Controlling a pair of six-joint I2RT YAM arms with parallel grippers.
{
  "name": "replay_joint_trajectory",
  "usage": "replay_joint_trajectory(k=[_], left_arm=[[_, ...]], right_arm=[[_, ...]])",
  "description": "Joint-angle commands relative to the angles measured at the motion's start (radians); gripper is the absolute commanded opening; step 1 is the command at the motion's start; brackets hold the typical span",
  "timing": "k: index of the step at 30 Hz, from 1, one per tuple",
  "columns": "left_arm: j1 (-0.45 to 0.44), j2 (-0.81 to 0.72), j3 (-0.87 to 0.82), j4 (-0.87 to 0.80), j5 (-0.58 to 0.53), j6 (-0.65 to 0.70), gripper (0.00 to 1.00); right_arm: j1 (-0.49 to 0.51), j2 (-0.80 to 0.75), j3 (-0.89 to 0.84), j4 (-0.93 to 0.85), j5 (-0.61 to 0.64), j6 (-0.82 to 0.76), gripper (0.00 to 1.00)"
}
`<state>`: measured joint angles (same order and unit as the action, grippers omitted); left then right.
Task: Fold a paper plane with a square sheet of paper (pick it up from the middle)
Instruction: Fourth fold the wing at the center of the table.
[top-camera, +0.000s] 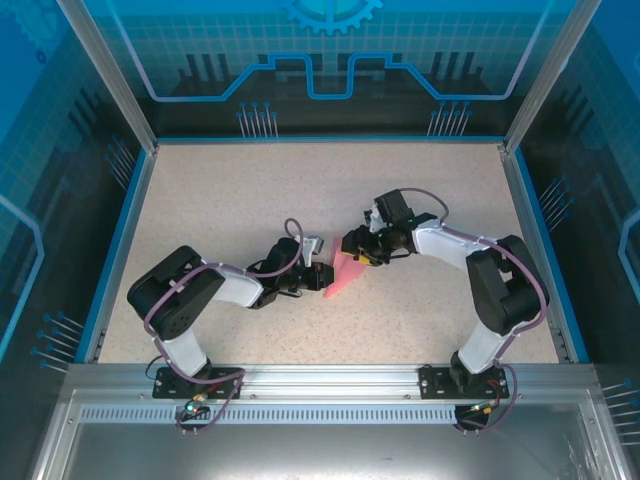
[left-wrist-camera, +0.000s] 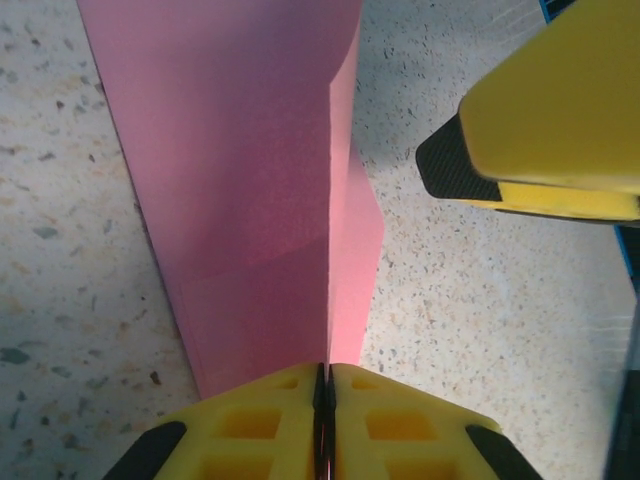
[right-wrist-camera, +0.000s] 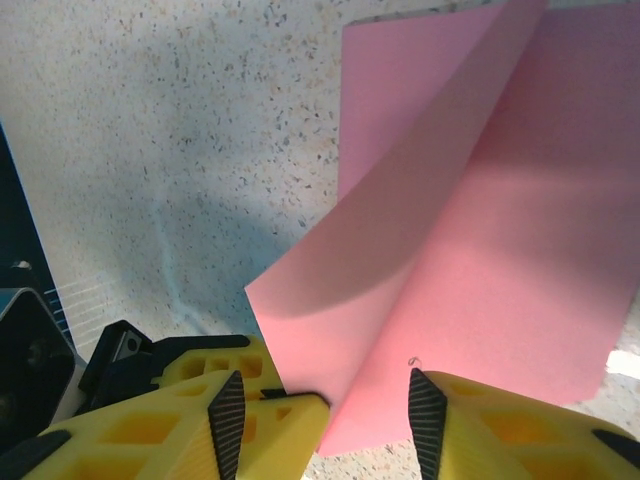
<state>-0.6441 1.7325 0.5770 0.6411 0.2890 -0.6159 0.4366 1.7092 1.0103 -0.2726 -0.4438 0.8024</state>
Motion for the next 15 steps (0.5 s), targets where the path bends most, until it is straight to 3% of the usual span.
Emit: replay_joint_trajectory(k=[1,15], left_arm=[[0.010,-0.001,0.008,0.008,0.044,-0.106,0.12],[0.032,0.043,0.025,-0.001,0.075,-0.176,0.11]], right_arm=[[-0.008,0.035,-0.012,0.039,-0.038,-0.054,0.48],[-0.007,0.141,0.037,0.021,-0.041,-0.125,0.46]])
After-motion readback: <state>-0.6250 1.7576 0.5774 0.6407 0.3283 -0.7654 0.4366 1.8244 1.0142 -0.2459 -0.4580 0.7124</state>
